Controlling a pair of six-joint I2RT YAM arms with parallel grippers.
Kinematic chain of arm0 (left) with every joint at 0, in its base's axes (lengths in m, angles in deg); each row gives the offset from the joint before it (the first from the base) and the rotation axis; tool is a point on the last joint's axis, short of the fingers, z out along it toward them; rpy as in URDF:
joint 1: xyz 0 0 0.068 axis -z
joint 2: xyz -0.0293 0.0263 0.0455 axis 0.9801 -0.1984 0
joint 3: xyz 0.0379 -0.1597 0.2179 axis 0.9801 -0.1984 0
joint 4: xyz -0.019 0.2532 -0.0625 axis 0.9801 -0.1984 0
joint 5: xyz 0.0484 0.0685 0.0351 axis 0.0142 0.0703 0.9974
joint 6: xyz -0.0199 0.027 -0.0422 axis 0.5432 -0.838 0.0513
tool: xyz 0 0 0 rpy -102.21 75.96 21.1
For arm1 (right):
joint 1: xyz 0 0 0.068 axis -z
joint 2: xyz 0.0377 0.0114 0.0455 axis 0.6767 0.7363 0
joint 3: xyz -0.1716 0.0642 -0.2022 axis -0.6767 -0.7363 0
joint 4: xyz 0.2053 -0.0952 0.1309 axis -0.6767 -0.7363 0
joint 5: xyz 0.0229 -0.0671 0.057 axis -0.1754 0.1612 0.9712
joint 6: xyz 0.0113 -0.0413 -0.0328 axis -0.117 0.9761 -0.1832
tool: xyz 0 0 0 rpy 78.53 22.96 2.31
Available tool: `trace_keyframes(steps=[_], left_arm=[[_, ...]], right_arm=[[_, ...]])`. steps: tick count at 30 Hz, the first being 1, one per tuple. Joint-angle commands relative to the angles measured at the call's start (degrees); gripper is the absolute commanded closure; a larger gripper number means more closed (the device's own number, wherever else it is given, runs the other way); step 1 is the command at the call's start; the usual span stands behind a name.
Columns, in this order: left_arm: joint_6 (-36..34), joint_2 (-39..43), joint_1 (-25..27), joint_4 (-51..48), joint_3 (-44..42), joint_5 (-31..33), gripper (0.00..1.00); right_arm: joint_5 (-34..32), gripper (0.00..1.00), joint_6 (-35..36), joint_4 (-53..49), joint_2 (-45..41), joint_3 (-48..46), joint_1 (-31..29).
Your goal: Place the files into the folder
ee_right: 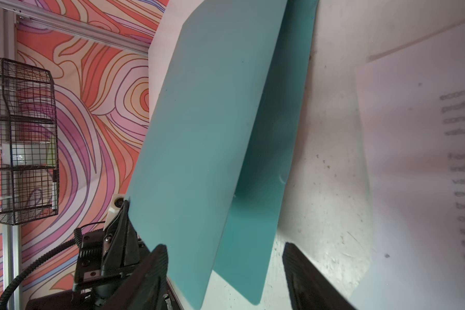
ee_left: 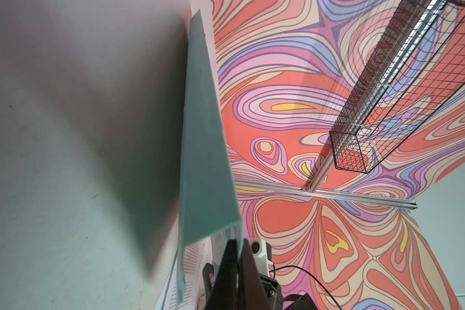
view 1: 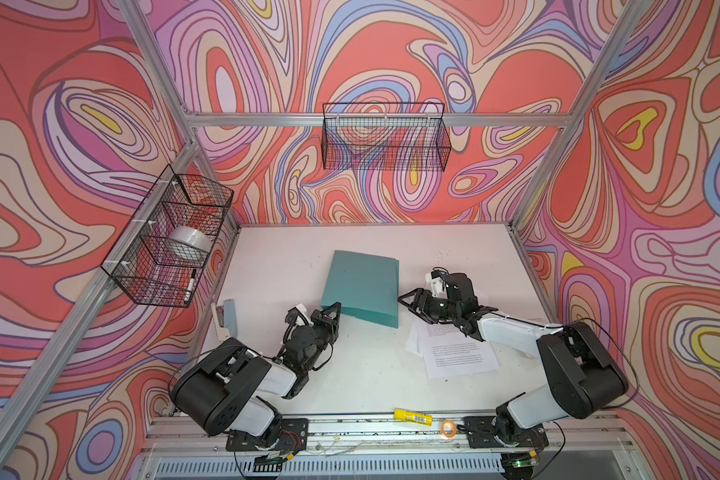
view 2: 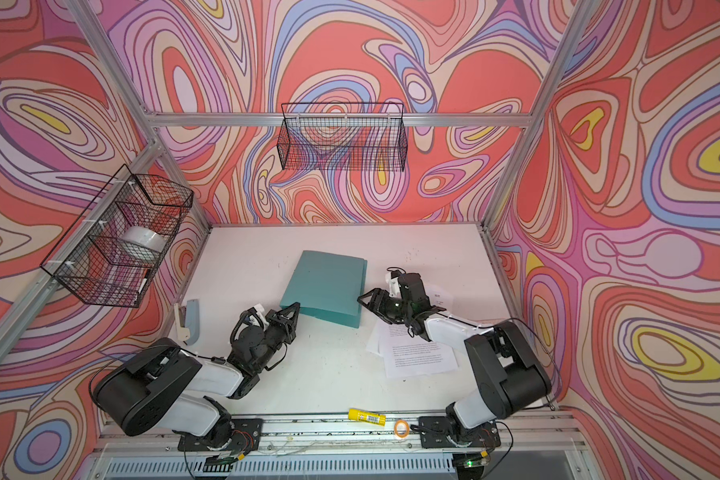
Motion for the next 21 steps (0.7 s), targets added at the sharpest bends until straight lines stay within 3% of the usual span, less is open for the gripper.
trace_keyframes(steps=[1,9,11,12,13,14,18,21], left_arm=[[1.0,1.0,0.5,2.0,-0.1,-0.8,1.00],[0.7,1.0,3.3,2.2,-1.4,0.7,1.00],[0.5,1.0,3.3,2.2,-1.6,0.7,1.00],[0.2,1.2,3.3,2.3,-1.9,0.8,1.00],[-0.1,1.5,3.3,2.3,-2.4,1.0,1.00],[-0.4,1.9,3.3,2.2,-2.9,1.1,1.00],[-2.6,4.1,2.9,-0.5,-4.6,-0.5,0.98],[-6.1,7.9,2.8,-7.5,-4.5,-3.3,0.56]], right_arm=[[1.3,0.30,-3.5,6.9,2.8,1.5,-1.2],[1.2,0.37,-5.6,9.1,9.4,7.5,-4.0],[1.2,0.50,-6.8,10.4,11.1,8.6,-4.2],[1.3,0.62,-7.6,11.2,11.9,9.0,-4.2],[1.3,0.84,-8.4,11.7,12.0,9.4,-4.2],[1.2,0.99,-9.0,12.2,12.0,9.5,-4.2],[0.7,1.00,-9.1,10.9,12.0,10.7,-4.2],[-0.3,1.00,-8.3,7.5,11.7,12.3,-4.4]])
